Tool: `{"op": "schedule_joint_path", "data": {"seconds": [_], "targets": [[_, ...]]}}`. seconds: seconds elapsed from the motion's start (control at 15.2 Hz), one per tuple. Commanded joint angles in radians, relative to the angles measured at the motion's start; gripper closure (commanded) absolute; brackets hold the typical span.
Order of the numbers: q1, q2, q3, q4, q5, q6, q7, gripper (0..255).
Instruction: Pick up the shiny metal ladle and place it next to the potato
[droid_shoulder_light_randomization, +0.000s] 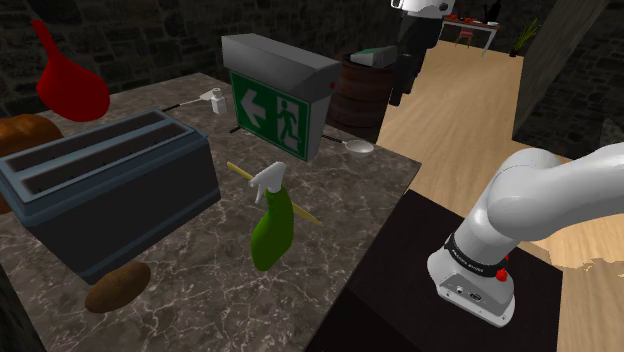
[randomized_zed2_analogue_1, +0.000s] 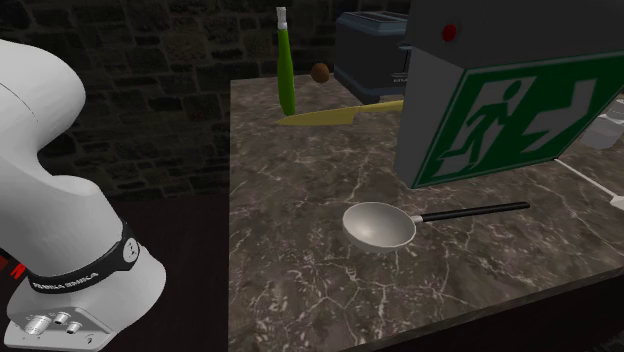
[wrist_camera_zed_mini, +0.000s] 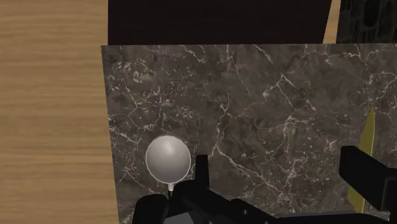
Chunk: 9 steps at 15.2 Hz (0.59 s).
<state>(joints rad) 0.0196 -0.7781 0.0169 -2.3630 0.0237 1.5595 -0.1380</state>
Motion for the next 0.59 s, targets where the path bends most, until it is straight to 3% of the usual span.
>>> {"op": "schedule_joint_path", "data": {"seconds": [0.0,0.53], "targets": [[0.000,0.000,0.000,0.000,0.000,0.000,0.000,0],[-0.022,0.183,-0.060,-0.075,-0.003,0.298,-0.051,0]]}}
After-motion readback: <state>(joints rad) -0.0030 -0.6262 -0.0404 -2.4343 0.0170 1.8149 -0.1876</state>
